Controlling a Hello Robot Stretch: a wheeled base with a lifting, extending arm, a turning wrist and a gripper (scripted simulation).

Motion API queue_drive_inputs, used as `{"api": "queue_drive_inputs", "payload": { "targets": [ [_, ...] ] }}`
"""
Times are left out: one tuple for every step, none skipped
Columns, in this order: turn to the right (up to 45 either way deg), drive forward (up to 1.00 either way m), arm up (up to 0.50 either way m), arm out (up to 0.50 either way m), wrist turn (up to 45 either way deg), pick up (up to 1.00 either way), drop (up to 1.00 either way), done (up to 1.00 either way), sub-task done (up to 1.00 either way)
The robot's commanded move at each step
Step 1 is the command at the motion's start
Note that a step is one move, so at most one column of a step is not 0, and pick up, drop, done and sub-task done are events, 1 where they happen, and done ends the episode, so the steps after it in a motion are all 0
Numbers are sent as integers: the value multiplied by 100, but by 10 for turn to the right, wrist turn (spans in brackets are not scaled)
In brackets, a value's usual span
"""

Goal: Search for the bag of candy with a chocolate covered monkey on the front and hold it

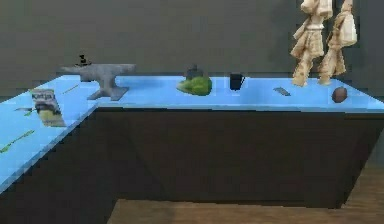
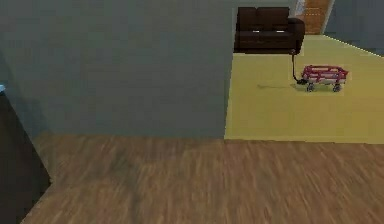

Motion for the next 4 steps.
{"api": "queue_drive_inputs", "payload": {
  "targets": [
    [0,40,0,0,0,0,0,0,0],
    [-450,0,0,0,0,0,0,0,0],
    [-450,0,0,0,0,0,0,0,0],
    [-450,0,0,0,0,0,0,0,0]
  ]
}}
